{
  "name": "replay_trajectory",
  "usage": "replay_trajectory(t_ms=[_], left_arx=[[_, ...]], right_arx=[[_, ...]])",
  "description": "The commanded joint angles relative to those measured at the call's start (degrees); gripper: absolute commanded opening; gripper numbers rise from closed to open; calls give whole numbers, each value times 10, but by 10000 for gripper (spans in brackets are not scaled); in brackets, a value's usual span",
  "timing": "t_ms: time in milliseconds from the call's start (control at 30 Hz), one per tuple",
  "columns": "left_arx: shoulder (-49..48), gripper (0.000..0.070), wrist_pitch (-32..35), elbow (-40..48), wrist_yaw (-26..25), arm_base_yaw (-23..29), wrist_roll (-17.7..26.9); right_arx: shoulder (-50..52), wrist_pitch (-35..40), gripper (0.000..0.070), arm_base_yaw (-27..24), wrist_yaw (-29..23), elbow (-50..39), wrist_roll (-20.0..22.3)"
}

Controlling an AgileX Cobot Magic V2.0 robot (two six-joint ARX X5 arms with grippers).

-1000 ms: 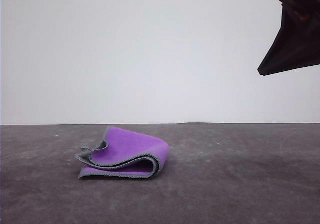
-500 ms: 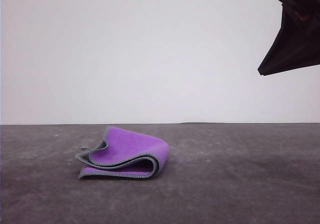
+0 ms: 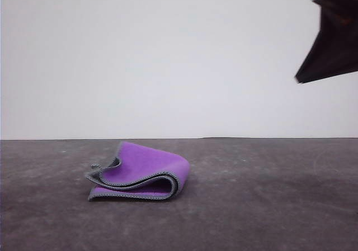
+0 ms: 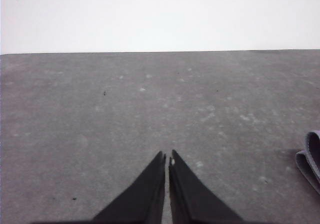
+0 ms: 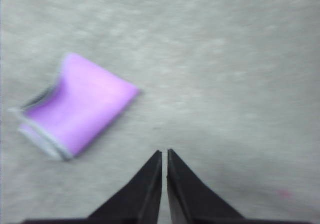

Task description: Fold clothes

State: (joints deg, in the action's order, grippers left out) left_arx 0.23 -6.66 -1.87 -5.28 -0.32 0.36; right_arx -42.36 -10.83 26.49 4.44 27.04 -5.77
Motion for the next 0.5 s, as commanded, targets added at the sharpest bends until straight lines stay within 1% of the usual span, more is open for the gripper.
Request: replay_trajectory(t_ms=[0, 133, 367, 467], left_arx=[[-1, 0, 7, 11, -1, 0, -5], [-1, 0, 7, 11, -1, 0, -5], [-1, 0, 7, 11, -1, 0, -5], [-1, 0, 7, 11, -1, 0, -5]], right_arx=[[28, 1, 16, -13, -20, -20, 17], [128, 3, 16, -62, -56, -87, 17], [311, 3, 16, -136, -147, -182, 18], [376, 3, 16, -166, -155, -209, 18]])
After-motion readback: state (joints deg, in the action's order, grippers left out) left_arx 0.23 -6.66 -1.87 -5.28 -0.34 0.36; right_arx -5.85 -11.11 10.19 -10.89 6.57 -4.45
